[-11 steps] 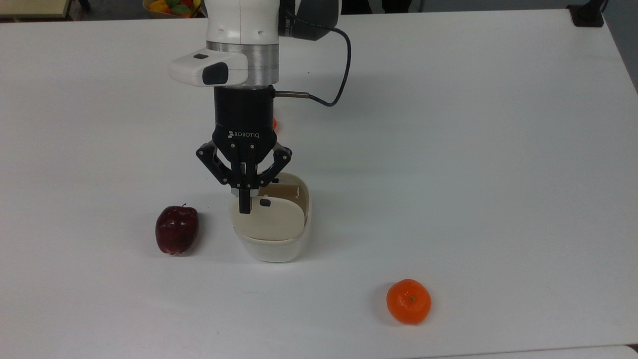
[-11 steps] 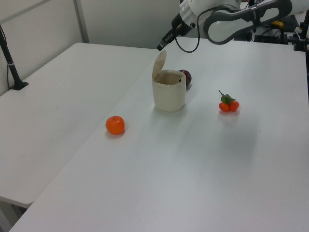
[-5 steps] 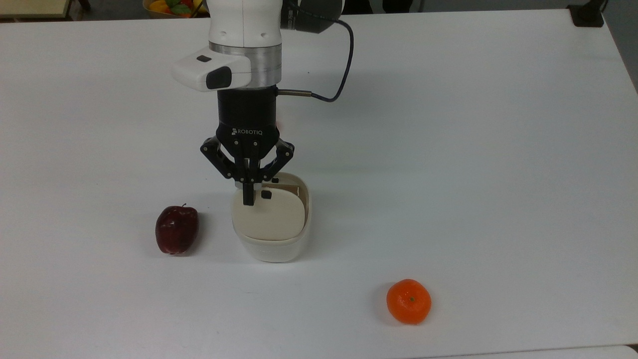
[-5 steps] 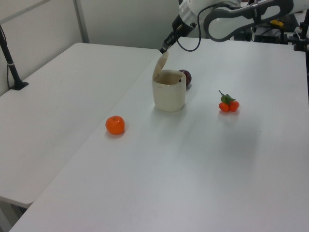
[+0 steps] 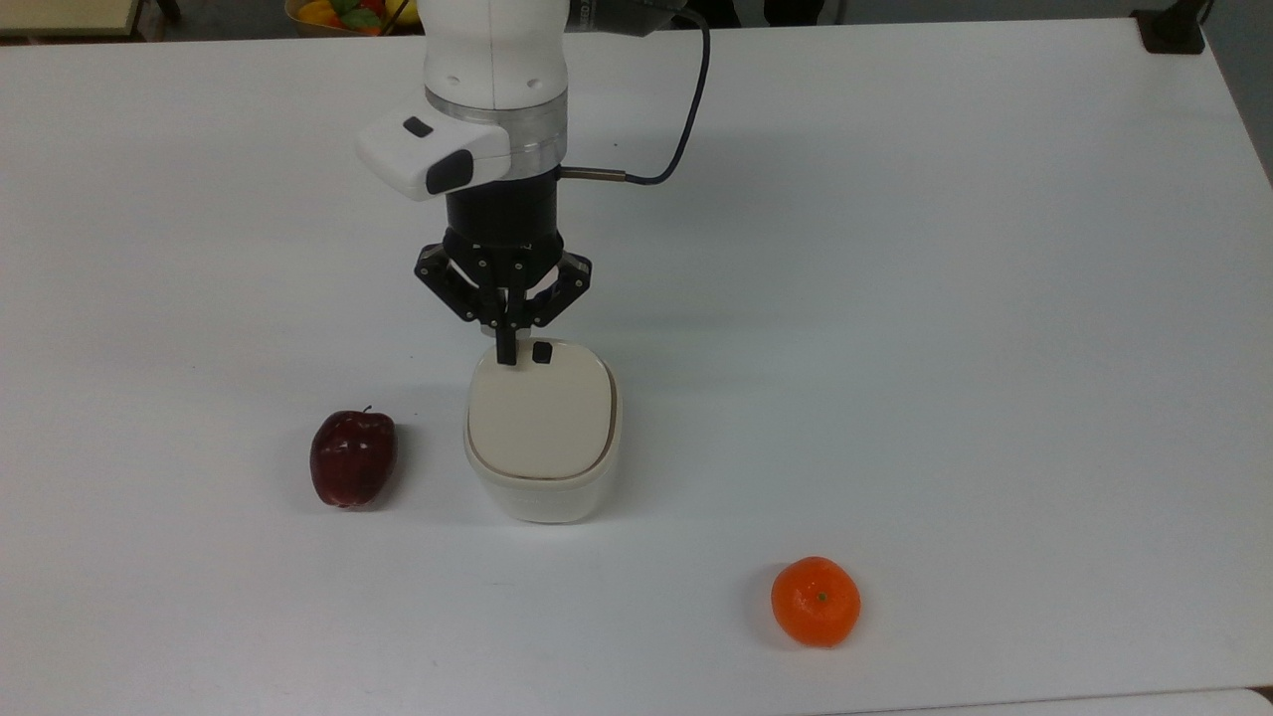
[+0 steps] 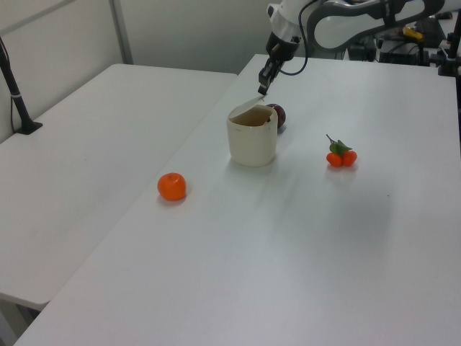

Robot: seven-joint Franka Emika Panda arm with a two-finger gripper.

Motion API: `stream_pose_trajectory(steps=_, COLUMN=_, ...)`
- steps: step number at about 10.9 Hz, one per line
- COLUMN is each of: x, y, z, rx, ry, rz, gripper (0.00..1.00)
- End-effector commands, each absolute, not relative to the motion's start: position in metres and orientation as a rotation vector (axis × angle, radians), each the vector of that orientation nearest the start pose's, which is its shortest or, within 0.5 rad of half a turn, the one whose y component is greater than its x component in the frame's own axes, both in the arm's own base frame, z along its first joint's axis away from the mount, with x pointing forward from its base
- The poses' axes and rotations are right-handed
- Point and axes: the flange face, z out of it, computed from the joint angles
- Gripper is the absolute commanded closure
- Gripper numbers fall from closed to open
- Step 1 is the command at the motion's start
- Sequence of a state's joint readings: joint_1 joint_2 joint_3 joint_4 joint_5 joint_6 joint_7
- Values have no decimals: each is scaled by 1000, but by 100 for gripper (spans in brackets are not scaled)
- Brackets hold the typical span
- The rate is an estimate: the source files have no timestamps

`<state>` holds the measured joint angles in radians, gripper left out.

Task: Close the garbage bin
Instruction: 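Push the raised flip lid down with the gripper fingers until it shuts, then hold the gripper pressed on the closed lid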

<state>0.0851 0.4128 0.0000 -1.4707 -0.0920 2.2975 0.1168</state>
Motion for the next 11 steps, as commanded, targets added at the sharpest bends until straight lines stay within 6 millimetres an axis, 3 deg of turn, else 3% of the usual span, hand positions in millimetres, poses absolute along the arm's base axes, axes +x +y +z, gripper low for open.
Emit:
stream_pose_trajectory(steps=1, x=703, y=81, z=475, rx=-3131, ry=-96, rz=-543, gripper=100)
stream_pose_trajectory(steps=5, x=708, y=86, z=448, rx=-3139, ry=-102, rz=-498, gripper=100)
stream_pose_trajectory(steps=9, x=712, y=84, z=450, rx=-3126, ry=-98, rz=-549, gripper=100)
stream_pose_trajectory(steps=11, x=716, y=85, z=442, rx=-3120, ry=-98, rz=-565, gripper=100)
